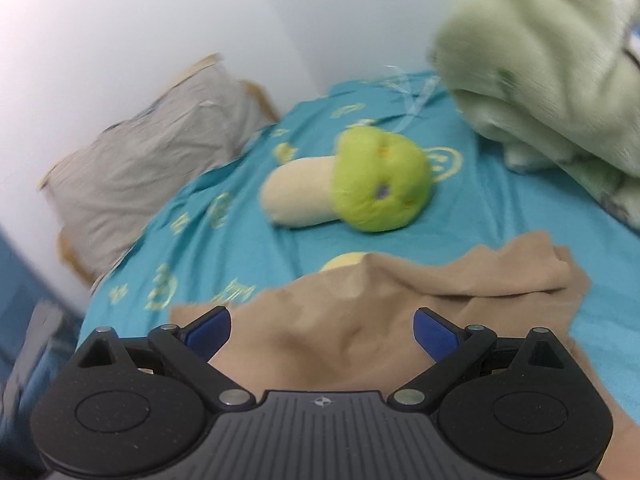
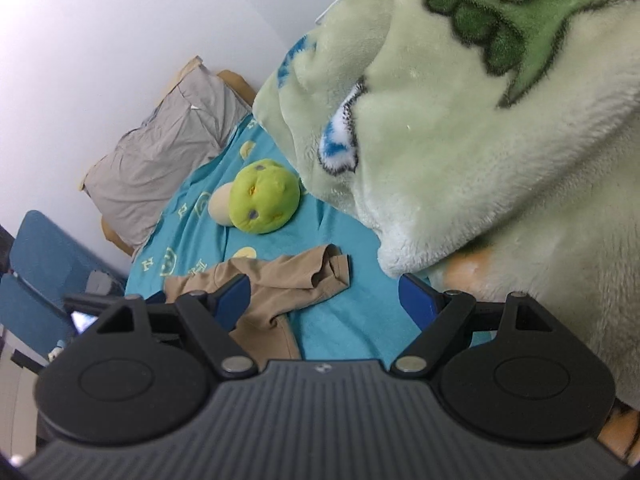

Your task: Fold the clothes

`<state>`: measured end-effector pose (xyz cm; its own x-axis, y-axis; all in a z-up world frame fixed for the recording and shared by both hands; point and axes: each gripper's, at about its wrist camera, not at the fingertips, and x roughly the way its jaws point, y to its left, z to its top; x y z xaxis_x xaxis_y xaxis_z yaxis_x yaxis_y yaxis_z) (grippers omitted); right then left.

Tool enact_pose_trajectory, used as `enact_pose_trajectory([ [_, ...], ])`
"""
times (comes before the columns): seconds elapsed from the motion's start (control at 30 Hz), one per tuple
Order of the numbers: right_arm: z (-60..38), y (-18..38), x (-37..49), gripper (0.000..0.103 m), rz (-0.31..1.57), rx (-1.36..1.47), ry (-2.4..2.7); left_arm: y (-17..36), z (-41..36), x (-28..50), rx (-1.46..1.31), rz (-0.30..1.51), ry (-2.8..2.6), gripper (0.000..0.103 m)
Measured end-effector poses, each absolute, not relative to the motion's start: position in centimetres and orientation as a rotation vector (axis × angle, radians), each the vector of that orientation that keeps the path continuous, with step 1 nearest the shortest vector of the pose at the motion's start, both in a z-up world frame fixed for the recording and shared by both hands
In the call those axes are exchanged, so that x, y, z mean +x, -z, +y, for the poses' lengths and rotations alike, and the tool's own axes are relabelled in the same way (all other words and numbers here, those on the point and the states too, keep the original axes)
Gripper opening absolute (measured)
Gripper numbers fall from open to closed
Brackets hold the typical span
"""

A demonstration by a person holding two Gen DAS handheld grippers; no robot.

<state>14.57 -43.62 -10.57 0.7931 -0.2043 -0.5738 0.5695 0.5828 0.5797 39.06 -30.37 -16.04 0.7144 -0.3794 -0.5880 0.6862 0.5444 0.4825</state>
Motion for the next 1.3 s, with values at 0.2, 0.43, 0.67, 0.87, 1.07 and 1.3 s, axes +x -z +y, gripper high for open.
enact_pose_trajectory([
  [0.2,-42.8,10.6,14.9,0.083,0.493,0.804,0.461,18.8,-35.1,39.5,0.974,0.458,0.811,0.098],
  [0.43,-42.1,10.7,15.4,0.083,0.505,0.759,0.440,19.7,-38.6,42.7,0.813,0.420,0.620,0.099],
  [0.67,-41.5,10.9,16.0,0.083,0.517,0.715,0.418,15.8,-39.0,44.6,0.529,0.418,0.494,0.098],
  [0.87,-41.4,10.9,16.4,0.083,0.527,0.694,0.371,9.9,-32.4,39.5,0.352,0.434,0.486,0.099],
  [1.07,-40.0,10.2,16.7,0.083,0.519,0.619,0.345,6.3,-21.0,31.4,0.201,0.506,0.408,0.101],
  [1.3,-38.3,9.3,16.5,0.083,0.514,0.548,0.300,4.2,-9.7,21.8,0.090,0.543,0.292,0.101],
])
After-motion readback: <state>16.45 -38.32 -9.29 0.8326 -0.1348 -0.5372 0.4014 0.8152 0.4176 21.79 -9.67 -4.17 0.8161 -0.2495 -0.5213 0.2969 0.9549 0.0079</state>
